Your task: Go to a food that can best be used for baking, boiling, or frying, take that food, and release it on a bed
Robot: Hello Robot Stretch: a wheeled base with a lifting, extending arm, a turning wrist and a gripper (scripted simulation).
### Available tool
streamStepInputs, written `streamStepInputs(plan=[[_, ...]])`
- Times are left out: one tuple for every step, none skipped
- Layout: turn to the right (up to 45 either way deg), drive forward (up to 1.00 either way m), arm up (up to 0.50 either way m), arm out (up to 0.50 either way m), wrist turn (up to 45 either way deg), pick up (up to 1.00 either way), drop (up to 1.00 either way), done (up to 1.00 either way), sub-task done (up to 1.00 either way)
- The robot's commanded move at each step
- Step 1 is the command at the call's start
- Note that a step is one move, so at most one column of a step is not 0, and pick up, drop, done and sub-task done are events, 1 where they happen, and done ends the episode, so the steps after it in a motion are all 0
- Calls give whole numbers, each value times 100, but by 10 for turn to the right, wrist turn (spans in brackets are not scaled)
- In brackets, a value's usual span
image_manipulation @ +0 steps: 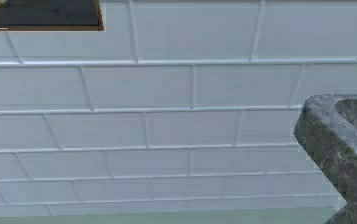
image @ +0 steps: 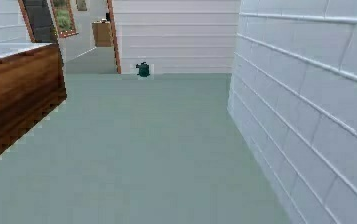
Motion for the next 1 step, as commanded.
streamStepInputs(plan=[[30,0,0,0,0,0,0,0,0]])
